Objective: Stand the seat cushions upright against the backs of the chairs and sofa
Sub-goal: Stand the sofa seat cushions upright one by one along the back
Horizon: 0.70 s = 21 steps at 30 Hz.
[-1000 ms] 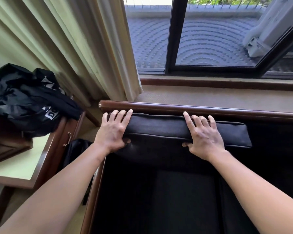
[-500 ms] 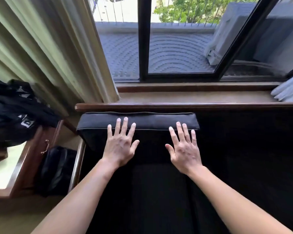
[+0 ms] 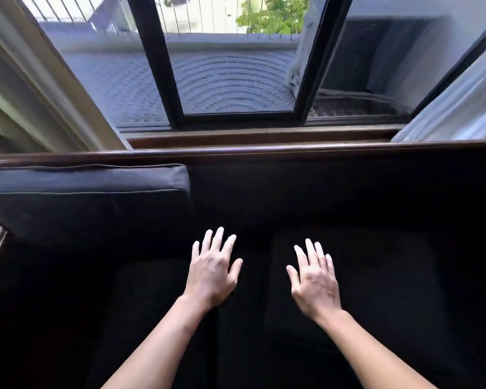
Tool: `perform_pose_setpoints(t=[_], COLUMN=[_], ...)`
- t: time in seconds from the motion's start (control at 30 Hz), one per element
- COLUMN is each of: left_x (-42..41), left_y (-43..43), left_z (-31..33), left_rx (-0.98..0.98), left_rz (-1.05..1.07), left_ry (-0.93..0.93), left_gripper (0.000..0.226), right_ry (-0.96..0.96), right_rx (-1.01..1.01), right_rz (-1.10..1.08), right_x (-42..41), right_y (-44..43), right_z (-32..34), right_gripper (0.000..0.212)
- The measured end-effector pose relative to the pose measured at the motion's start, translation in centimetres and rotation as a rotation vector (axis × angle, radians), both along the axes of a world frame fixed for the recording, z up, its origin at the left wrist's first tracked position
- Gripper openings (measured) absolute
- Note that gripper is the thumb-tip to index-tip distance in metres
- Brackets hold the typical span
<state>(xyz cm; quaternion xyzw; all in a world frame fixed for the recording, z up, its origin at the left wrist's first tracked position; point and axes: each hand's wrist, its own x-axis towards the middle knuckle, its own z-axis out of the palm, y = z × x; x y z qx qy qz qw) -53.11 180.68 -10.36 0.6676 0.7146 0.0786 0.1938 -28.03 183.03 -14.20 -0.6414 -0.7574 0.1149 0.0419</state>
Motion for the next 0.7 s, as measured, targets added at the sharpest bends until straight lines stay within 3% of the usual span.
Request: perform_pose_setpoints(t=[0.2, 0.4, 0.5, 0.7], left_x=[13.2, 18.4, 19.2, 19.1], left_y=[-0.4, 0.4, 1.1, 1.8], left_z=[-5.4, -12.2, -15.4, -19.7], left_rx=[-0.286, -0.458, -0.499, -0.526], left_rz=[0.165, 0.356, 0.465, 0.723], left_ry=[-0.132, -0.207, -0.268, -0.478], left_gripper=[0.067, 0.076, 0.089, 0.139], right_ry=[-0.084, -0.236, -0.231, -0.01], right_rx=[-0.106, -0.182, -0.17, -0.113], right_rz=[-0.063, -0.237, -0.35, -0.651], right_x=[14.9, 25.9, 28.9, 29.4], right_y=[-0.7, 0.3, 1.0, 1.7], right_z=[-5.0, -8.1, -8.9, -9.8], right_gripper=[0.054, 0.061, 0.076, 0.119])
